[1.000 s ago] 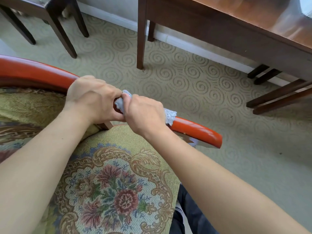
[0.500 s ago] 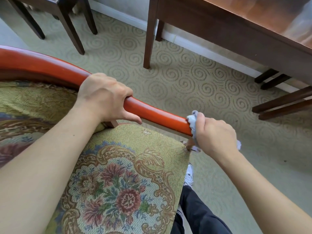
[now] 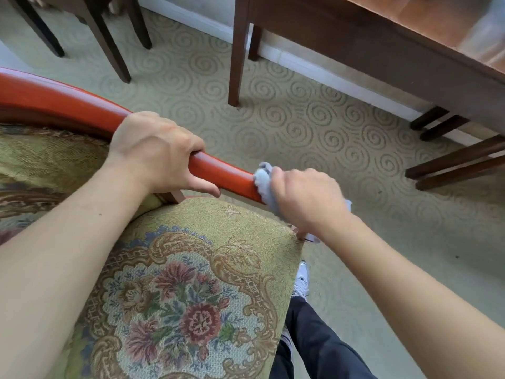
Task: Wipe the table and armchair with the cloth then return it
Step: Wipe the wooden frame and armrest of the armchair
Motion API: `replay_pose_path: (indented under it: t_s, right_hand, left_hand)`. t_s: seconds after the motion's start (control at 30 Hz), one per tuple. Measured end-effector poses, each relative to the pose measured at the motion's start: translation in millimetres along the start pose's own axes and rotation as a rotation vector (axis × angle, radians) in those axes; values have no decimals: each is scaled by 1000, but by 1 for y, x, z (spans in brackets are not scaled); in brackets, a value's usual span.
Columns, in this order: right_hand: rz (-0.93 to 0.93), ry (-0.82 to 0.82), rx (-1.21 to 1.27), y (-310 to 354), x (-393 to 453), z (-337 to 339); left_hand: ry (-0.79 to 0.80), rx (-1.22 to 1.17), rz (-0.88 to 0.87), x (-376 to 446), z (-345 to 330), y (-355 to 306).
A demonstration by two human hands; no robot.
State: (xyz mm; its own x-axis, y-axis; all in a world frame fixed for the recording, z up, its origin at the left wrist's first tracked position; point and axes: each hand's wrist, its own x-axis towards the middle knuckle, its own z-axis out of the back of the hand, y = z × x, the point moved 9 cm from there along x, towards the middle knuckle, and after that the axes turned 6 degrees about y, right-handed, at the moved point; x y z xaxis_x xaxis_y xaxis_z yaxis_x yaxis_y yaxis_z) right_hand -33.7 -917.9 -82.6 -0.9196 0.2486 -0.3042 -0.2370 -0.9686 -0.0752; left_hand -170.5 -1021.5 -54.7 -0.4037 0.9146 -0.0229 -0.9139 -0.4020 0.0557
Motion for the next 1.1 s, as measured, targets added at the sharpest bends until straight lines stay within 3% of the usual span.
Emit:
replay_pose_path:
  t_s: [0.1,0.23,0.37,0.47,0.57,0.67,0.8,0.97,1.1]
  right_hand:
    - [-90,3,-14,-46,-56,-12]
    - [-420,98,99,-70,-45,-35]
    - [-176,-24,-11,3,18,-3]
    - [-33,-29,142,58,66,13]
    - [3,-11,269,74,85,22]
    - [112,-43,160,71,67,18]
    - [-107,-46,216,14,22,6]
    - [-232,64,90,-51,-40,-22]
    - [-384,72,248,-51,-25,-26]
  left_hand:
    - [12,-15,4,0,0,0]
    - [33,4,-6,1,0,0]
    - [40,0,-12,1,-3,1]
    - [19,-22,-4,1,-1,1]
    - [29,-49,18,0,1,1]
    - [69,-35,19,0,2,0]
    - [156,2,45,-2,-1,4]
    - [182,-202,33,-8,6,9]
    - [6,-342,48,-17,47,35]
